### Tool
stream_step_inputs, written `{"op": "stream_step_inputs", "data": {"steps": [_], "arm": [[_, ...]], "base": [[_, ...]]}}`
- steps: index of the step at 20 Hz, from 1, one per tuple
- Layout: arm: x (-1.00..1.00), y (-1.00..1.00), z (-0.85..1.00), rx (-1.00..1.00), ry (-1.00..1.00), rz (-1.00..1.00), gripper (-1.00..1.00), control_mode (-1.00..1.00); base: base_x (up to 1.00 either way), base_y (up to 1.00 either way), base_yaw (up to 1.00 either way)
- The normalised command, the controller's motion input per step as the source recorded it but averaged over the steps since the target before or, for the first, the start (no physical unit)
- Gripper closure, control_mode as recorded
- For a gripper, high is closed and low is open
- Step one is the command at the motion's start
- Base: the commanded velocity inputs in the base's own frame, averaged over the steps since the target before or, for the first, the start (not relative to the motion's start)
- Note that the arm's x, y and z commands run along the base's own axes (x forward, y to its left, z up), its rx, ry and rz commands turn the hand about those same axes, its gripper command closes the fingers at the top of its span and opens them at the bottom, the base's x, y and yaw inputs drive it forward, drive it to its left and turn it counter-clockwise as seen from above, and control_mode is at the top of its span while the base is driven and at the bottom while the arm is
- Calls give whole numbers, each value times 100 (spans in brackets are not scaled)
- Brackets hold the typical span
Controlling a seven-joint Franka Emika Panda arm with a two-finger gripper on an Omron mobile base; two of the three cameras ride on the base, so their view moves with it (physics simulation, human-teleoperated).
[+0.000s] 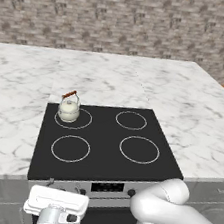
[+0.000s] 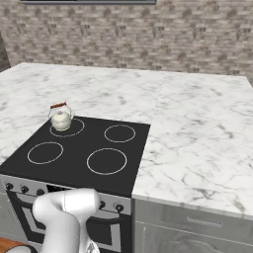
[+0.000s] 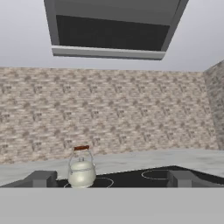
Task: The kettle is done boiling. Turn off the stove, then wait for 300 timesteps before moving the kettle to the dining table.
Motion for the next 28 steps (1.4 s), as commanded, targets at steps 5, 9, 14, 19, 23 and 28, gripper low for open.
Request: {"op": "stream_step_inputs", "data": {"steps": [5, 9, 14, 19, 23, 28], "arm": [[-6, -7, 55, 0, 3, -4, -100, -100], [0, -14, 53, 0, 10, -6, -100, -100], [5, -16, 44, 2, 20, -8, -100, -100], [21, -17, 31, 7, 29, -9, -100, -100], [27, -16, 31, 8, 32, -9, -100, -100], [34, -10, 30, 6, 32, -6, -100, -100]], "base": [[0, 0, 0], [0, 0, 0], [0, 0, 0], [0, 0, 0], [0, 0, 0], [0, 0, 0]]}}
